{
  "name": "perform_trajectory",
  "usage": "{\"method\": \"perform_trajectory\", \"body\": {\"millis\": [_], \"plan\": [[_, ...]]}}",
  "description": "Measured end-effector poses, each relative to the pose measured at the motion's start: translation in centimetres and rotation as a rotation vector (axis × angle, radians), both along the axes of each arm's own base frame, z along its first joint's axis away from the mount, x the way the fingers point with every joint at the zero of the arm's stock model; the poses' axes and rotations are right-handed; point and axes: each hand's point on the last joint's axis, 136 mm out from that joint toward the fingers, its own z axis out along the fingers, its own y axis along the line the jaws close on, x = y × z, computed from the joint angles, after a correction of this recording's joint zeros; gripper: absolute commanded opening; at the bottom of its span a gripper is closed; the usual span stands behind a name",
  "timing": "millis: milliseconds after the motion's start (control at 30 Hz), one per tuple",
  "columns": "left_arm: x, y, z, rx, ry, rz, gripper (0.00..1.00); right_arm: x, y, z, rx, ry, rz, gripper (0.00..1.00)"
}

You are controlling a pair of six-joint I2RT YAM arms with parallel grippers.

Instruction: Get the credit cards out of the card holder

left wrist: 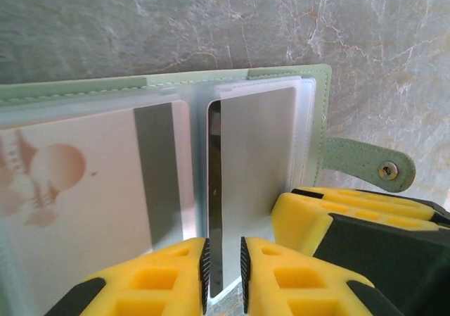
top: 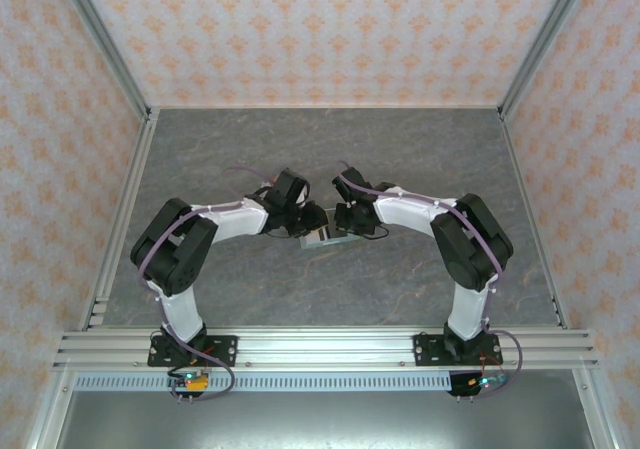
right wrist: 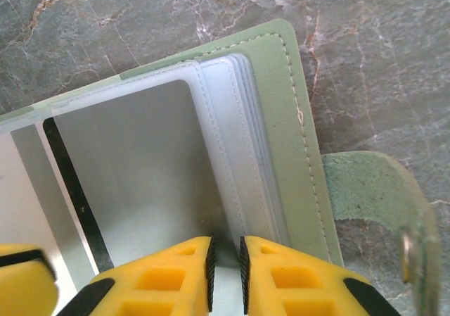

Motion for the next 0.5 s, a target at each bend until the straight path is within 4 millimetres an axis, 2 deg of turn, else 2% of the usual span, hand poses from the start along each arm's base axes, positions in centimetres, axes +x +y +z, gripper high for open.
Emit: {"method": "perform_trajectory", "body": {"millis": [333, 500], "plan": [[-1.5, 0.0, -0.8, 0.035, 0.005, -0.014, 0.2, -0.7, -0.4, 0.0, 0.0, 0.004, 0.001, 0.19], [-1.5, -0.2, -0.7, 0.031, 0.0, -0.018, 0.19, -1.3, -0.9, 0.0, -0.008, 0.016, 0.001, 0.19]]}}
